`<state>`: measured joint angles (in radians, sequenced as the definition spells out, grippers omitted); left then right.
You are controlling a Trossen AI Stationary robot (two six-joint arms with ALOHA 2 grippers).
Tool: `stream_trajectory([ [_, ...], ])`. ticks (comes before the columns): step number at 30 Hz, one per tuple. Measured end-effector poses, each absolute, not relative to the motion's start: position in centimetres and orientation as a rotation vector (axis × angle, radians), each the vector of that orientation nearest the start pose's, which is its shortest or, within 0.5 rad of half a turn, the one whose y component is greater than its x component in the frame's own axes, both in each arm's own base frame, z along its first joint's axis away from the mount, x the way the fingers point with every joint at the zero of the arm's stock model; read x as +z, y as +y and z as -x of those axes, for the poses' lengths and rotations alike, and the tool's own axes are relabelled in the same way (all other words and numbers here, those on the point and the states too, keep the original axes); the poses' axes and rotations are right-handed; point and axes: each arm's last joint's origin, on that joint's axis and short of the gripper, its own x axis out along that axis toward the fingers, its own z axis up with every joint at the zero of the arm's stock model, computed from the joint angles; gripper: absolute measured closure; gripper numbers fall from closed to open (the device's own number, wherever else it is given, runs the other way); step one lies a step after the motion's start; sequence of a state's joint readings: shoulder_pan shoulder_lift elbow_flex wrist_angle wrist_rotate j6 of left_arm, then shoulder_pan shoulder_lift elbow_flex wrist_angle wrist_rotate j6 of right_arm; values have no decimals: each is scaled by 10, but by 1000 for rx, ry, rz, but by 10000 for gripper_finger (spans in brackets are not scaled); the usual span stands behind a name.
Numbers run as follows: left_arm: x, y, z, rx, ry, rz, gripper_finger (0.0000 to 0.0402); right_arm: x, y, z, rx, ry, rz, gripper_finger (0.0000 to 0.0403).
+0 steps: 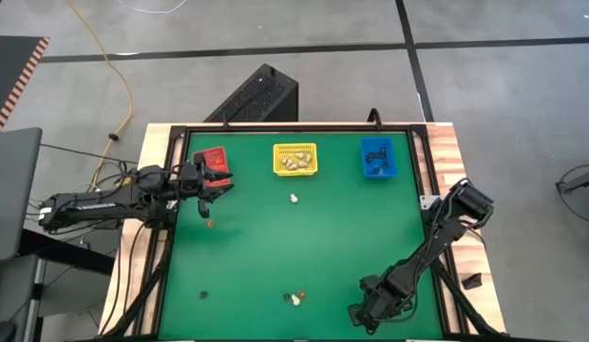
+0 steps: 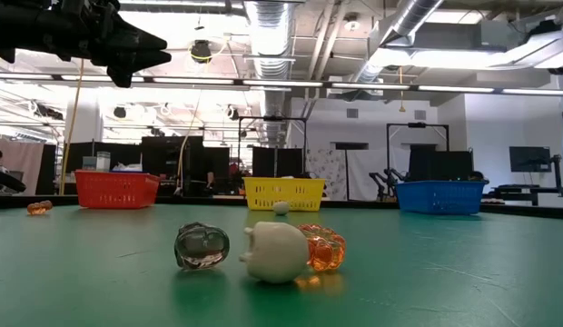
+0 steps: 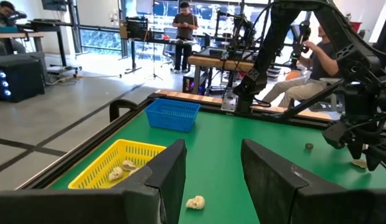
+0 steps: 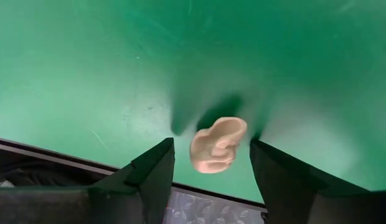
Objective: Sort Halloween decoration
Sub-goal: Put the white skull toy into the yellow bin
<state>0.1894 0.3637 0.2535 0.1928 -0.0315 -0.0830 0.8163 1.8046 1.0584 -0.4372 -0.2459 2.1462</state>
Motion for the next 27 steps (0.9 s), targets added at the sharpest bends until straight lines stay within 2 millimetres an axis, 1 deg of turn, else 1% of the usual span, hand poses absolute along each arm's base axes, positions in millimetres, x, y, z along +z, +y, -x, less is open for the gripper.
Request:
stream_trajectory([
  [2,238,23,-117,217,-92,76,259,149,250,-228,-659,1521,-1352,176],
  [10,238,23,-117,218,-92,76,259,149,250,-228,-657,1511,-1359,257],
  [13,238,23,-117,218,-92,76,259,145,252,-231,-649,1510,-1366,270],
  [17,238,23,-117,219,-92,76,259,131,255,-240,-612,1519,-1365,267],
  [19,238,24,-117,220,-92,76,259,126,251,-247,-590,1513,-1346,264],
  [21,238,24,-117,220,-92,76,259,126,243,-254,-553,1502,-1327,264],
  [24,238,24,-117,219,-92,76,259,135,227,-267,-484,1465,-1296,268],
  [27,238,24,-117,220,-91,67,259,145,204,-280,-462,1354,-1227,272],
])
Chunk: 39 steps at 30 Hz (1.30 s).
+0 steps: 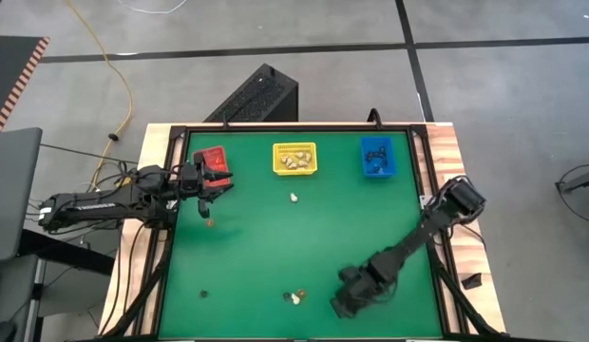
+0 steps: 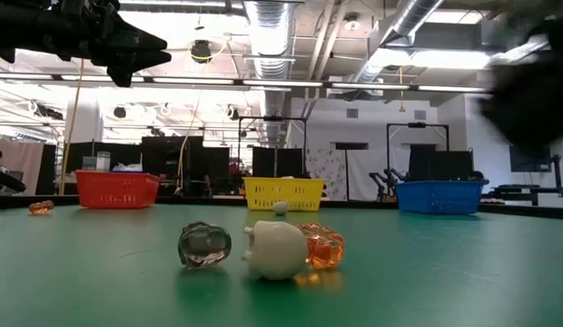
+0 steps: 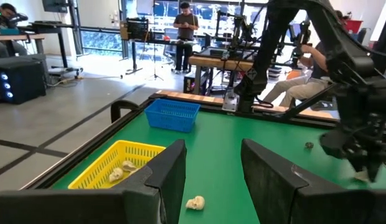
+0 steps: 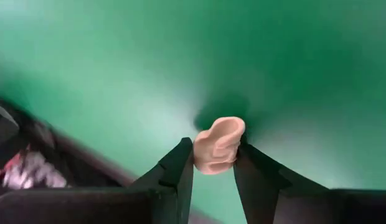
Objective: Sort Halloween decoration
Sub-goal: Put the white skull toy into the yellow bin, then put the orange flower toy into the red bin
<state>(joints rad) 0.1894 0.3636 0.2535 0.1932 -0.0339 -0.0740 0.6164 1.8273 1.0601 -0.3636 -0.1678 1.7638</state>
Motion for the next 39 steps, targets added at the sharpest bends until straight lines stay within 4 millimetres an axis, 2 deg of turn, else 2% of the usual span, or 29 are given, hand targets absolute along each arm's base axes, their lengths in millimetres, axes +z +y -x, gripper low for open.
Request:
stream_trajectory([
  [6,238,23,-117,220,-90,58,259,173,134,-310,-467,1023,-999,269],
  [9,238,23,-117,220,-90,58,259,189,97,-327,-435,928,-883,269],
  [15,238,24,-117,220,-90,59,259,211,7,-362,-453,737,-644,269],
  [19,238,24,-117,228,-90,55,259,225,-46,-370,-484,630,-549,269],
  [23,238,24,-117,228,-89,47,259,237,-89,-368,-548,575,-517,269],
  [28,238,24,-117,230,-85,12,259,225,-127,-365,-620,567,-514,267],
  [35,238,24,-117,248,-80,5,259,192,-149,-372,-538,624,-561,220],
  [39,236,25,-117,254,-67,3,259,192,-157,-369,-516,625,-576,183],
])
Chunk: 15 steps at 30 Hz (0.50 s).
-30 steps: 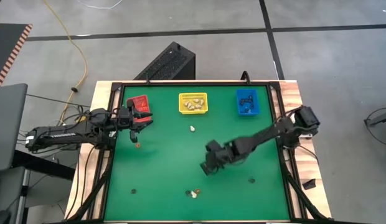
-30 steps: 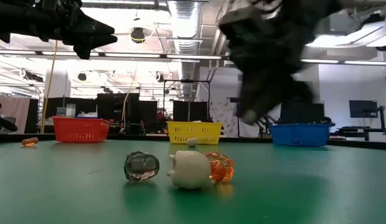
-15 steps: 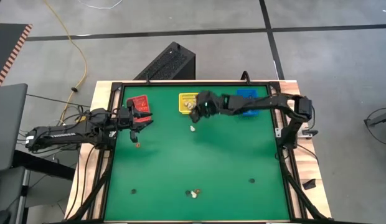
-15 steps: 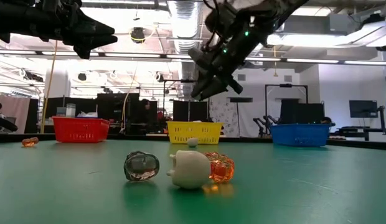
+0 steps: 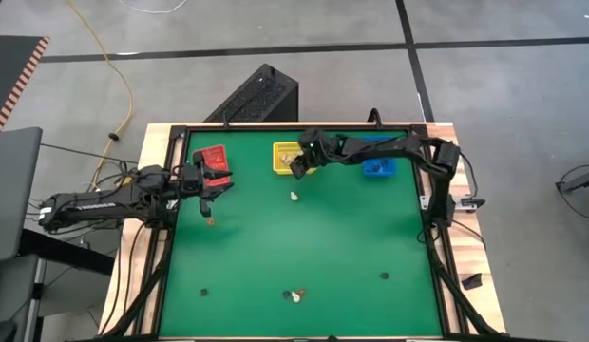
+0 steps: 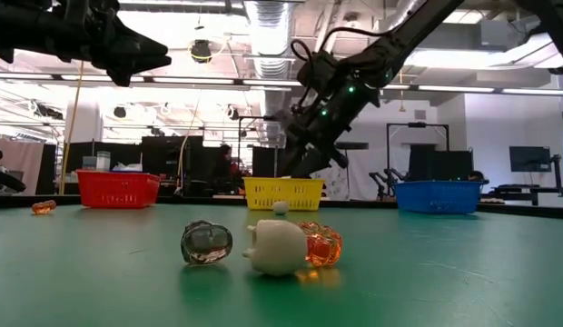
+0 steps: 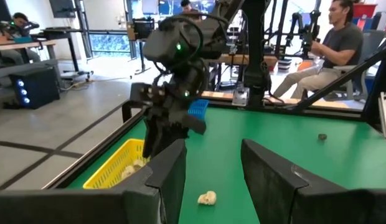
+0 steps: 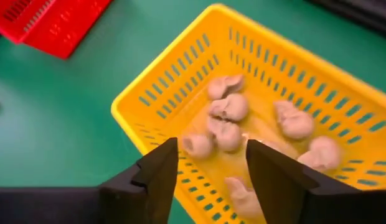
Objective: Sort Halloween decoration
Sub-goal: Put the orange flower toy into the red bin
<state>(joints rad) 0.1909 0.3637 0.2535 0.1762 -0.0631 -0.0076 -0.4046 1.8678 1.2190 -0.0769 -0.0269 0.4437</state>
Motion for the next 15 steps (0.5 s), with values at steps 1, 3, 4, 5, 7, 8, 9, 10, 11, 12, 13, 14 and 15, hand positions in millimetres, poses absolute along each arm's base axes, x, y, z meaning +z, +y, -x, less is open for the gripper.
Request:
stream_trajectory([
  [1,236,25,-117,256,-64,3,259,194,-159,-367,-519,619,-577,177],
  [3,236,25,-117,259,-60,0,259,201,-161,-363,-525,609,-579,169],
  [4,236,25,-117,257,-59,-6,259,207,-161,-360,-528,606,-581,167],
  [5,235,24,-117,246,-54,-15,259,215,-160,-356,-527,607,-578,167],
  [7,234,23,-118,199,-33,-38,259,233,-152,-348,-510,607,-561,168],
  [8,233,22,-118,163,-22,-50,259,241,-143,-344,-492,622,-539,170],
  [9,232,21,-118,123,-12,-58,259,249,-133,-342,-473,634,-515,171],
  [10,231,20,-118,92,-7,-62,259,257,-121,-339,-454,636,-491,173],
  [11,231,19,-118,72,-4,-65,259,262,-106,-339,-444,637,-462,174],
  [12,230,19,-119,61,0,-65,259,264,-91,-338,-440,637,-429,175],
  [13,230,19,-120,59,3,-64,259,265,-76,-338,-447,629,-398,176],
  [14,230,19,-120,63,6,-64,259,261,-61,-338,-468,622,-364,177],
  [15,229,20,-121,69,10,-63,259,255,-47,-339,-492,610,-336,177],
])
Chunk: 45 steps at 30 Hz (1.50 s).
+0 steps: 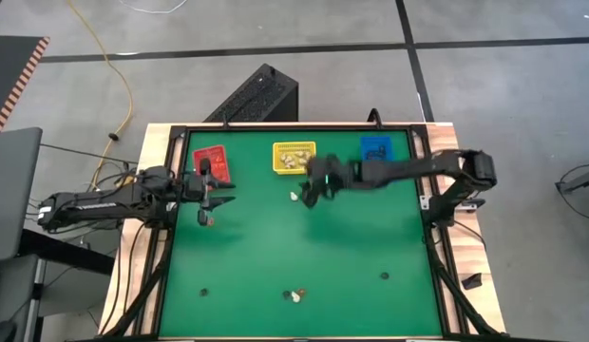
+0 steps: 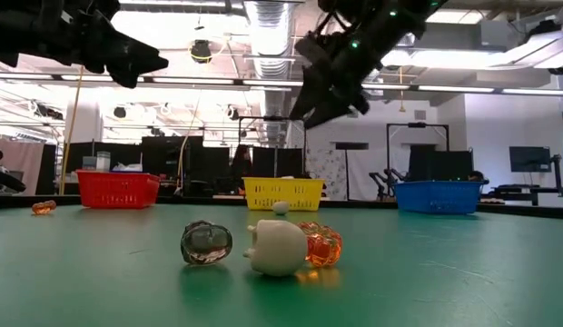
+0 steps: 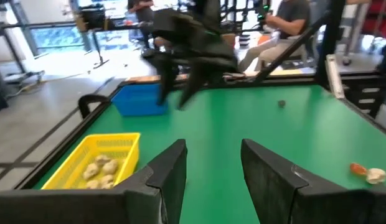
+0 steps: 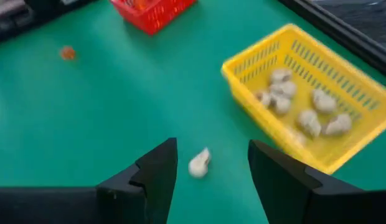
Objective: Sort Halloween decoration
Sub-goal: Put the orange flower toy into the red bin
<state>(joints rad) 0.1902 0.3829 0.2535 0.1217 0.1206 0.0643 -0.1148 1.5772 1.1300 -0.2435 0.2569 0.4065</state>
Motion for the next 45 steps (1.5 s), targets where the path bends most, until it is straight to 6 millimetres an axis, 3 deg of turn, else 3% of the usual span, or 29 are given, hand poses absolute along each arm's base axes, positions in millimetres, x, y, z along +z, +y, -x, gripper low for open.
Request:
stream_trajectory([
  [4,227,22,-123,115,29,-35,259,224,4,-338,-615,573,-312,178],
  [6,226,22,-124,119,40,-22,259,214,32,-335,-579,586,-314,178],
  [13,223,23,-129,120,69,-46,259,198,136,-319,-120,693,-159,178],
  [16,223,23,-130,121,65,-51,259,191,169,-314,19,659,-43,178],
  [20,225,23,-132,122,42,-29,259,173,198,-314,154,597,156,178],
  [27,224,23,-132,94,51,-4,259,146,211,-332,186,472,112,178],
  [35,224,23,-132,92,55,-31,259,119,209,-340,199,515,81,178],
  [40,224,23,-132,92,55,-33,259,115,208,-338,203,568,73,182],
  [45,224,23,-132,93,55,-33,259,112,206,-336,197,605,80,211],
])
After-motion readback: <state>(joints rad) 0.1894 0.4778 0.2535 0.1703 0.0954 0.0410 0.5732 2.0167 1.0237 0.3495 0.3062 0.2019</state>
